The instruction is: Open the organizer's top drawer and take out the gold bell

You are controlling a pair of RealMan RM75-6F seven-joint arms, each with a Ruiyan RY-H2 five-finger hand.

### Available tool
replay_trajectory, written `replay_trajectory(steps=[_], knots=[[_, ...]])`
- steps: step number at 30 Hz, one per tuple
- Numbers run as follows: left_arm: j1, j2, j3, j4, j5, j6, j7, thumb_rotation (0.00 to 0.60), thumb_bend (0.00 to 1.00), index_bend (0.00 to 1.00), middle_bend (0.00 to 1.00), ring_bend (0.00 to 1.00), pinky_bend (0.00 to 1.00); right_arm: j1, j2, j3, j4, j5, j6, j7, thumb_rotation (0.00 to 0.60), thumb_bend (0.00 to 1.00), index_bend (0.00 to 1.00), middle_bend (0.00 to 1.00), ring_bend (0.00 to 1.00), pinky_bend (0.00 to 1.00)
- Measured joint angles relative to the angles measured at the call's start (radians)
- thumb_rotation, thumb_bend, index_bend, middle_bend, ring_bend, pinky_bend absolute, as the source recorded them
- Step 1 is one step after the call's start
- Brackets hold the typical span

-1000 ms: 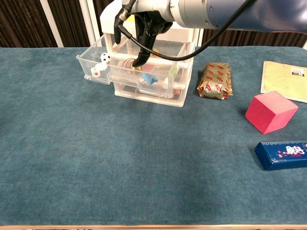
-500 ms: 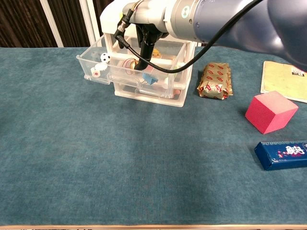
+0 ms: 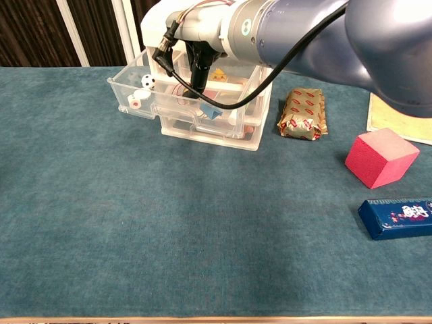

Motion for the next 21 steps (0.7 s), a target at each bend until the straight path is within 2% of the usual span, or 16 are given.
replay_trajectory(steps=[21], knots=[[-0.001, 0.002, 0.001, -0.002, -0.001, -0.003, -0.002, 0.6, 0.24, 0.13, 0.0, 0.0, 0.0, 0.014, -0.034, -0.001, 0.035, 0.016, 0.008, -0.099, 0.6, 0.35, 0.39, 1.0, 1.0, 1.0]])
